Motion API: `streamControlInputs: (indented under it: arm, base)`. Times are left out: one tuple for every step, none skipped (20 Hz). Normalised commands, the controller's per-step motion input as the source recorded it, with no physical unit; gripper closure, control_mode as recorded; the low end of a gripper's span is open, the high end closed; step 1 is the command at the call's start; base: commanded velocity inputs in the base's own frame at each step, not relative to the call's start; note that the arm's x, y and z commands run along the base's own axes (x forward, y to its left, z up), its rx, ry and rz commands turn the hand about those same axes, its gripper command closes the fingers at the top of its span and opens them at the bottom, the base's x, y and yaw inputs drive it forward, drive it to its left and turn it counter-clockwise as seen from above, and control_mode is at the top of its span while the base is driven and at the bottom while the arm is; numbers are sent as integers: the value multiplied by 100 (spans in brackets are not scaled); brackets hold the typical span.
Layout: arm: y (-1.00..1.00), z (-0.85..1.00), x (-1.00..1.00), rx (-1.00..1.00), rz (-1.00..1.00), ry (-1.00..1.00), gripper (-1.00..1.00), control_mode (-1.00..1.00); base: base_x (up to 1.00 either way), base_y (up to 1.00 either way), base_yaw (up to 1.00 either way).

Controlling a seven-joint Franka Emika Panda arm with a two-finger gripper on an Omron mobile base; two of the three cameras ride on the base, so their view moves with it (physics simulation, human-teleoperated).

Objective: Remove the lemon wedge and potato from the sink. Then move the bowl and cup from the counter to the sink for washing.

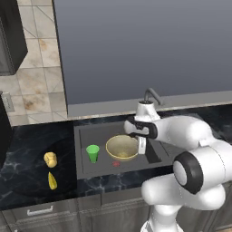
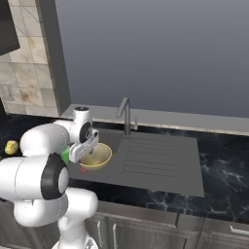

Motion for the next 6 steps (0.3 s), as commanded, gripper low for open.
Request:
streamControlInputs:
  arm:
    - [0,31,-29,0,-15,0,-100,-100]
    - [0,32,-31,0,-15,0,-100,-100]
    - [0,31,-31,0,-16,0,-100,-100]
    - [0,29,-32,0,-16,0,-100,-100]
    - [0,28,-33,0,-18,0,-100,-100]
    - [0,24,-34,0,-18,-1,-100,-100]
  base:
    - [0,0,0]
    - [0,0,0]
    - [0,0,0]
    - [0,0,0]
    - [0,0,0]
    - [0,0,0]
